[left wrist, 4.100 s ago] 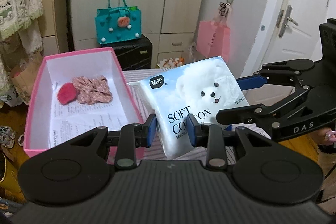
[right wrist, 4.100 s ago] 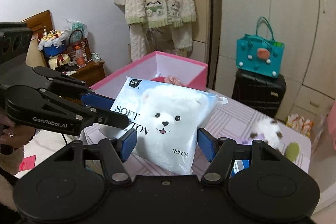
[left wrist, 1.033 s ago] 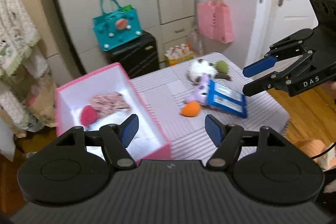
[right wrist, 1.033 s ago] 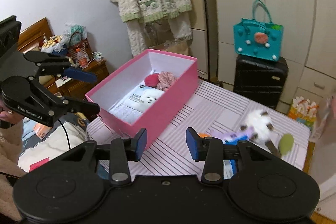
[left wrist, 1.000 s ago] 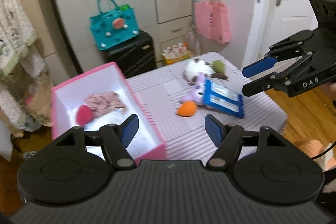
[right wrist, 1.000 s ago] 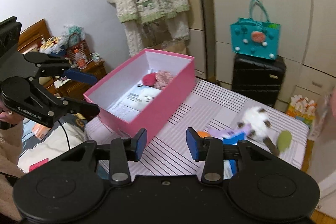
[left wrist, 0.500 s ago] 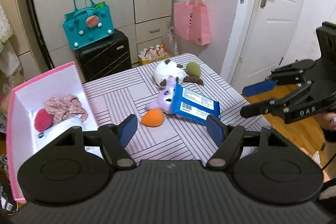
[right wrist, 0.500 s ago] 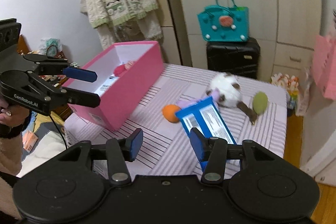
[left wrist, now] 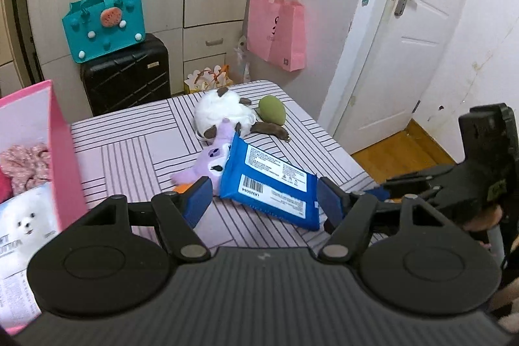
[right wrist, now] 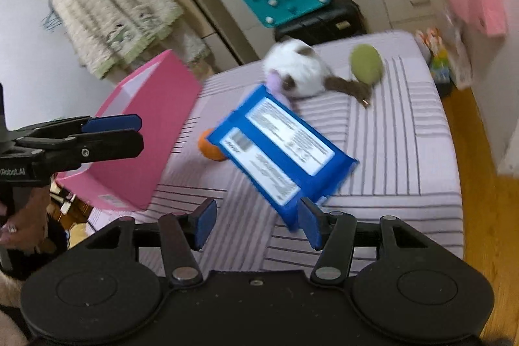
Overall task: Organize soft objects
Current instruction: 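Close the left gripper on the edge of the blue wipes pack, then lift the blue wipes pack with the left gripper and carry it over the pink box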
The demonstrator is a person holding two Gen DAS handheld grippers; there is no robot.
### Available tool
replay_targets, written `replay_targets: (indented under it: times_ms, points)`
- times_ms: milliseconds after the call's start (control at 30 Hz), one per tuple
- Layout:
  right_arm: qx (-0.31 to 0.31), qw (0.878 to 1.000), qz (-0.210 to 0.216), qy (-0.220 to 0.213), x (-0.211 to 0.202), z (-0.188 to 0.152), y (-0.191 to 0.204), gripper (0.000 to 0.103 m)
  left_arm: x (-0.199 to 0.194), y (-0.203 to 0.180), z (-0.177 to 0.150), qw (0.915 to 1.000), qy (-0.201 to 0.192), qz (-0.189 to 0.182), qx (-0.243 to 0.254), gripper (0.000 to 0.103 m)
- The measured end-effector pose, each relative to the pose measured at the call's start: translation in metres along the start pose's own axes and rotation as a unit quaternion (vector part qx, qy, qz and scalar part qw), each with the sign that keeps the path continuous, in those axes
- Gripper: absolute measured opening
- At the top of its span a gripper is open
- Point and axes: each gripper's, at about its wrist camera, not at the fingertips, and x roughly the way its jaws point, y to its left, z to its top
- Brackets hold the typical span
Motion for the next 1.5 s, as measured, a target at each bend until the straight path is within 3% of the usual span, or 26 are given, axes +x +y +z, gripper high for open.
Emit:
replay_targets:
  times_ms: [267, 367, 467, 600, 767, 833, 900, 967, 1133, 1500]
  points:
    - [0.012, 1.0, -0.029, 0.0, 0.016, -0.001, -0.016, 0.062, 0.051, 0.008, -0.001, 0.9994, 0.024, 0.019, -0.018, 0.059]
    - [0.011, 1.0, -0.029, 0.002, 0.02, -0.002, -0.018, 0.062, 0.066, 0.008, -0.002, 0.9981, 0.023, 0.057, -0.005, 0.055]
    - [0.007, 0.999, -0.046, -0.003, 0.023, -0.006, -0.016, 0.062, 0.077, 0.008, -0.003, 0.9971, 0.022, 0.073, -0.004, 0.049]
    - [0.015, 0.998, -0.061, -0.026, 0.024, -0.009, -0.017, 0.062, 0.089, 0.013, -0.005, 0.997, 0.037, 0.063, -0.026, 0.033]
    - [0.027, 0.998, -0.053, -0.038, 0.026, -0.009, -0.02, 0.063, 0.089, 0.013, -0.018, 0.9963, 0.042, 0.051, -0.056, 0.026]
    - [0.032, 0.997, -0.057, -0.046, 0.025, -0.011, -0.02, 0.054, 0.084, 0.009, -0.024, 0.996, 0.036, 0.058, -0.057, 0.022]
    - [0.043, 0.996, -0.056, -0.051, 0.025, -0.011, -0.024, 0.039, 0.079, 0.005, -0.027, 0.9963, 0.032, 0.059, -0.053, 0.02]
    - [0.051, 0.996, -0.049, -0.051, 0.025, -0.012, -0.028, 0.036, 0.075, 0.003, -0.029, 0.9966, 0.034, 0.051, -0.055, 0.02]
    - [0.038, 0.997, -0.05, -0.051, 0.024, -0.013, -0.026, 0.036, 0.059, -0.006, -0.039, 0.9957, 0.047, 0.026, -0.076, 0.02]
    - [-0.021, 0.997, -0.053, -0.046, 0.027, -0.013, -0.023, 0.038, 0.069, -0.006, -0.055, 0.9908, 0.09, 0.036, -0.095, 0.021]
